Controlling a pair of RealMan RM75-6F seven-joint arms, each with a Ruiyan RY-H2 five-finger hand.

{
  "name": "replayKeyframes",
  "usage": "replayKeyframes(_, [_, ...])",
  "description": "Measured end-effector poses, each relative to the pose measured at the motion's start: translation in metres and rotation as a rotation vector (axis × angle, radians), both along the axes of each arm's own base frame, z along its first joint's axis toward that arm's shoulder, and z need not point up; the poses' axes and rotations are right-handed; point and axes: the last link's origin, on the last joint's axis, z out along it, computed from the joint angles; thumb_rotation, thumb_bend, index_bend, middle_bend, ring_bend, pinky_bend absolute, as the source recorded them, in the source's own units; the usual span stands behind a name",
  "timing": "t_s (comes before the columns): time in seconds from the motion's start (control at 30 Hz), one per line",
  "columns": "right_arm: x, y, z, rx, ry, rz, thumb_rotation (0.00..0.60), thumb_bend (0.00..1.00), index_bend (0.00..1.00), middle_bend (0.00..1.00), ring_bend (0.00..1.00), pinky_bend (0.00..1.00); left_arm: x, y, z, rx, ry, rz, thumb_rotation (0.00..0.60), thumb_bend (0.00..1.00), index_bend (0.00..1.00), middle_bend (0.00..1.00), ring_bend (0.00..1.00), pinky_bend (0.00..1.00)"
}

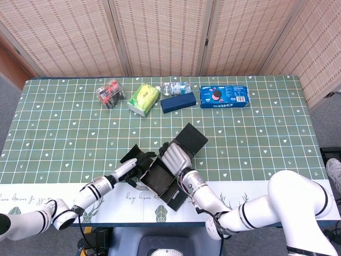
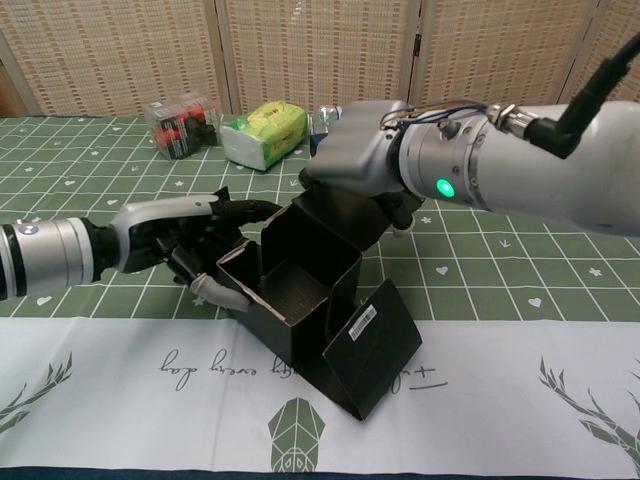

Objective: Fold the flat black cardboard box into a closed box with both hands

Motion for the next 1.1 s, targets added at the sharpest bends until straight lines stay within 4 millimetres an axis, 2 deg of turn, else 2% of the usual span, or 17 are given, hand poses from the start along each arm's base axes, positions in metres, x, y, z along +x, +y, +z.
replayKeyframes(0.33, [0.000, 0.001, -0.001, 0.011, -0.010, 0.012, 0.600, 0.26, 0.19, 0.32, 0.83, 0.98, 0.003, 0.000, -0.005, -0.052, -0.030, 0.031, 0.600, 0.11, 0.12, 0.02, 0.59, 0.88])
replayKeyframes(0.6, [0.000, 0.001, -0.002, 0.018, -0.019, 0.018, 0.600, 0.26, 0.19, 0.32, 0.83, 0.98, 0.003, 0.001, -0.009, -0.087, -0.043, 0.049, 0.600, 0.11, 0.12, 0.04, 0.59, 0.88])
replayKeyframes(0.8, [-0.002, 0.000, -0.004, 0.021, -0.021, 0.018, 0.600, 0.26, 0.19, 0.32, 0.83, 0.98, 0.004, 0.002, -0.012, -0.103, -0.049, 0.054, 0.600, 0.11, 0.15, 0.15, 0.59, 0.88])
replayKeyframes(1.0, [-0.004, -0.001, -0.003, 0.019, -0.021, 0.010, 0.600, 0.26, 0.19, 0.32, 0.83, 0.98, 0.003, 0.003, -0.013, -0.103, -0.055, 0.058, 0.600, 0.11, 0.17, 0.19, 0.60, 0.88])
replayKeyframes(1.1, [-0.005, -0.002, -0.001, 0.021, -0.029, 0.000, 0.600, 0.26, 0.10, 0.29, 0.83, 0.98, 0.002, 0.003, -0.013, -0.099, -0.055, 0.061, 0.600, 0.11, 0.18, 0.19, 0.60, 0.88])
